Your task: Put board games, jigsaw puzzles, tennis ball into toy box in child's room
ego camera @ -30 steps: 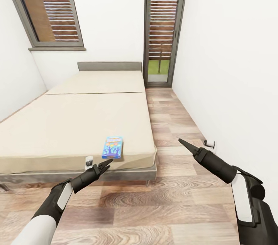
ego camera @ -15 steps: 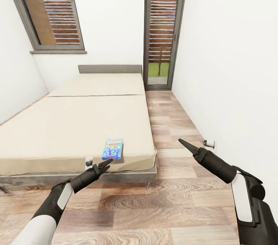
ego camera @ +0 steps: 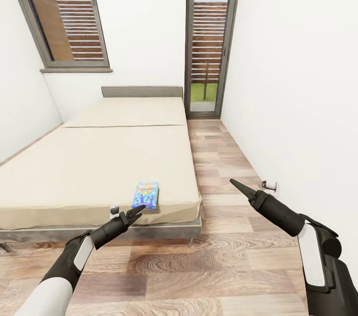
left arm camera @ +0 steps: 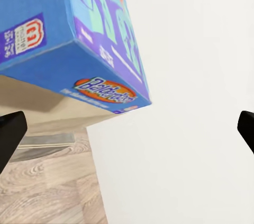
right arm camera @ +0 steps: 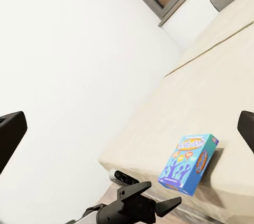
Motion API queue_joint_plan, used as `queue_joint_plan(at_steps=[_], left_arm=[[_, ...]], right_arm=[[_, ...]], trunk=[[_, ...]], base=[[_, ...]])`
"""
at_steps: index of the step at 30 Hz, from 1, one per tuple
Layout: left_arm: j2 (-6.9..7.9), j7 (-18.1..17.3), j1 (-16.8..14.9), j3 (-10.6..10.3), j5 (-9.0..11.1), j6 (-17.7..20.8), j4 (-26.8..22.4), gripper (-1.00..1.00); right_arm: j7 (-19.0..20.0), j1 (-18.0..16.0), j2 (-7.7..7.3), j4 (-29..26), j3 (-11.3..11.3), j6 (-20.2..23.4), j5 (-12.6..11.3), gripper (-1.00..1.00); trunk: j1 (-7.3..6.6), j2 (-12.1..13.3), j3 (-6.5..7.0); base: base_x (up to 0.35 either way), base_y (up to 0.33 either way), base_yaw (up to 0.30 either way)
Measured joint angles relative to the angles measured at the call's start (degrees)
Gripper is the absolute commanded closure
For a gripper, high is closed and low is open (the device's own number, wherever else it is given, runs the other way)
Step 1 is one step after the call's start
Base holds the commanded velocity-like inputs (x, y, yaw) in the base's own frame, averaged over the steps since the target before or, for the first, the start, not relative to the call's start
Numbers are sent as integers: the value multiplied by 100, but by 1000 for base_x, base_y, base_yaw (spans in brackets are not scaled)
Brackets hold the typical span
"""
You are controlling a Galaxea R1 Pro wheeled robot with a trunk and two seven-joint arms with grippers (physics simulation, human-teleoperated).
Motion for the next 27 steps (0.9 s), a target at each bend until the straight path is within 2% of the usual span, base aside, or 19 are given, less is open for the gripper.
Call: queue_joint_plan(at_steps=[19,27], left_arm=[[7,-20,0,8,0,-5,0,-100],[4,7,0,7,-1,-4,0,-100]], right_arm=[[1,0,0,-5,0,0,0,-100],[1,0,6,-6,0,0,0,-100]], trunk=[[0,0,0],[-1,0,0]], base=[[13,0,0],[105,45,0]])
